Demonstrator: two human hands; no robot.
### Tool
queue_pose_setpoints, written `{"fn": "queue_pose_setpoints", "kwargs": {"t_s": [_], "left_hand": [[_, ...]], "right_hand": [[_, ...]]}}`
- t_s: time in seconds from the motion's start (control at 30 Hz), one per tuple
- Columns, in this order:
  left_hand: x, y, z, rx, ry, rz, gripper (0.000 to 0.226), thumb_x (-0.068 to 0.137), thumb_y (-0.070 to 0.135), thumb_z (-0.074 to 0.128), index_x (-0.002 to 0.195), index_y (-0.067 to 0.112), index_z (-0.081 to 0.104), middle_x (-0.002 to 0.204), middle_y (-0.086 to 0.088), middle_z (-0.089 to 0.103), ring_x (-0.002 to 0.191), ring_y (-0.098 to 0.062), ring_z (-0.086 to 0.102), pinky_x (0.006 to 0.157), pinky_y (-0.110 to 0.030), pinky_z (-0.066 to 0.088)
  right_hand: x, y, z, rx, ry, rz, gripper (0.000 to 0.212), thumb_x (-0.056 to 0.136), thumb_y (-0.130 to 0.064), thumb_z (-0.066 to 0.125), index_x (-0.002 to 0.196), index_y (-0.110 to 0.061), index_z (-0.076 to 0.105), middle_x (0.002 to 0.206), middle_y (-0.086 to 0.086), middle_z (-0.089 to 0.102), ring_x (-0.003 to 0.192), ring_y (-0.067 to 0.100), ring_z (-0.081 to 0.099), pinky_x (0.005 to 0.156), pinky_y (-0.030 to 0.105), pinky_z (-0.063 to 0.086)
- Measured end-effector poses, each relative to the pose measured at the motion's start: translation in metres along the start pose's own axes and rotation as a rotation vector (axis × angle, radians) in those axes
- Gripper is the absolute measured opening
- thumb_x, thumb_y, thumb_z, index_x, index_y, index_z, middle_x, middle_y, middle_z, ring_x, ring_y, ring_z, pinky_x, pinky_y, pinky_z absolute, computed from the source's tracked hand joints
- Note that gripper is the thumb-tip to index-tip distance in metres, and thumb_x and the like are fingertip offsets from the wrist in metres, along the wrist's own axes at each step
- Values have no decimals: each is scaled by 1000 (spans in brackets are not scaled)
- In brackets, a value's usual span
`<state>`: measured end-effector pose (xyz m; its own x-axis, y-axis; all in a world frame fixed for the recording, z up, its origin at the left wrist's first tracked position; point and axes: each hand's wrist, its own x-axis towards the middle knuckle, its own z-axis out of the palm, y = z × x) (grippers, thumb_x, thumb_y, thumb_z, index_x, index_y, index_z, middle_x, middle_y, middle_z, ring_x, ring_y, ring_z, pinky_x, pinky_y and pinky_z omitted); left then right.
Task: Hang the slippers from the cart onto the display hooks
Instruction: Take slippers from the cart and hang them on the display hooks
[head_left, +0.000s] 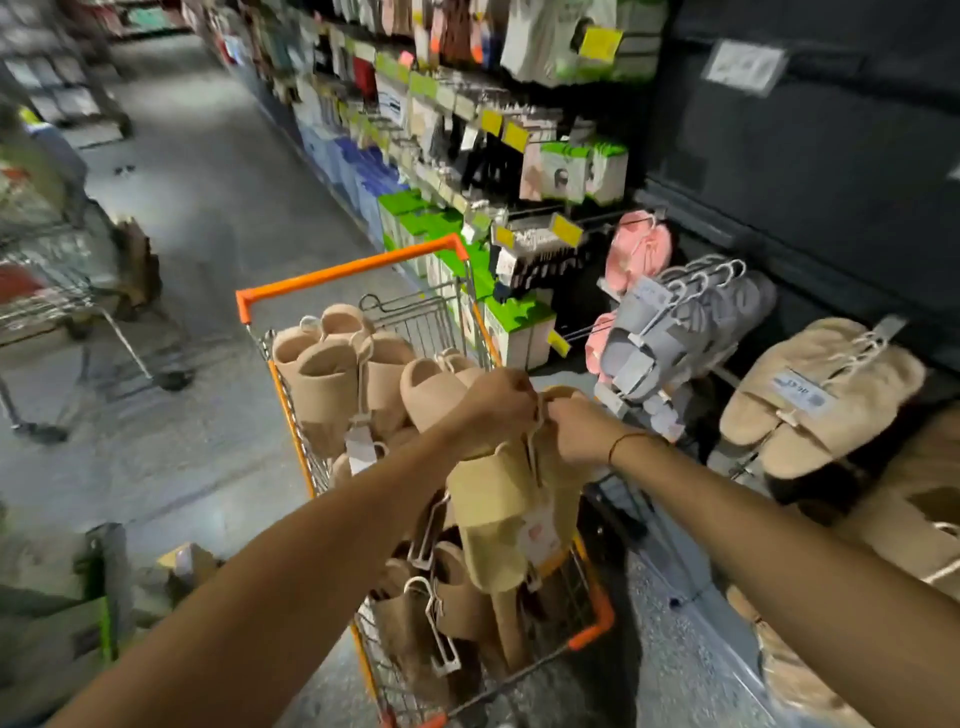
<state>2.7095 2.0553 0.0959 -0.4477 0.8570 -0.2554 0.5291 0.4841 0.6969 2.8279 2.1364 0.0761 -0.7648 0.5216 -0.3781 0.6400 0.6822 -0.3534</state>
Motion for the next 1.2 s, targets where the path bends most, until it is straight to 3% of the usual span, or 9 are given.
{"fn": "queue_pose_setpoints", "kwargs": {"t_s": [0.13,0.23,0.33,0.43,0.53,0.7,0.8,0.93,1.2], "left_hand": [[-4,84,-25,-68,40,231,14,83,18,56,72,14,63,71,-2,62,66,-16,54,52,-26,38],[-7,158,-26,-145,29,401,18,81,23,57,63,19,60,63,2,58,63,-16,54,58,-33,43],[-26,240,-7,-171,86,571,32,94,32,53,65,20,54,68,-3,60,76,-31,62,74,-46,50],[-61,317,22,-161,149,766,39,103,32,45,67,20,50,70,-5,62,82,-35,63,76,-44,49],[-113,393,58,-258,72,914,43,106,25,46,64,20,56,58,8,61,65,-18,60,65,-34,44],[-215,510,121,-402,41,1129,43,106,29,44,71,8,56,70,-8,60,71,-25,58,70,-46,45],[-282,576,151,-461,-21,1244,43,106,31,43,68,16,56,70,-3,60,70,-20,58,67,-38,43],[-368,664,178,-501,-48,1418,39,107,31,41,74,19,57,71,5,58,67,-7,54,55,-17,35],[-481,786,194,-545,129,1688,27,105,24,41,115,25,66,105,8,67,101,-10,61,93,-35,52]], "right_hand": [[-55,13,-76,-11,192,-6,28,95,-26,52,118,-15,64,116,3,57,123,20,46,110,34,34],[-108,37,-132,40,397,-30,23,87,-33,57,102,-20,70,113,2,64,113,21,57,97,34,46],[-186,65,-174,14,580,-34,9,96,-30,58,96,-28,67,96,-13,59,89,-3,49,80,13,36],[-258,95,-192,12,801,45,45,105,-50,31,111,-21,65,110,0,63,111,10,47,97,29,39],[-332,139,-201,-7,1007,204,73,101,-62,10,103,-16,67,105,6,66,107,22,49,97,44,41],[-485,176,-223,-157,1323,403,65,106,-44,19,76,-16,68,80,6,68,84,25,55,84,43,43],[-577,190,-236,-230,1487,514,63,108,-40,22,57,-21,53,58,-3,56,66,19,48,74,38,39],[-694,202,-264,-355,1630,647,64,108,-41,25,47,-25,41,50,-10,42,64,16,42,71,36,29],[-863,218,-344,-468,1843,726,48,104,-38,34,59,-28,46,63,-6,51,72,19,51,75,36,32]]}}
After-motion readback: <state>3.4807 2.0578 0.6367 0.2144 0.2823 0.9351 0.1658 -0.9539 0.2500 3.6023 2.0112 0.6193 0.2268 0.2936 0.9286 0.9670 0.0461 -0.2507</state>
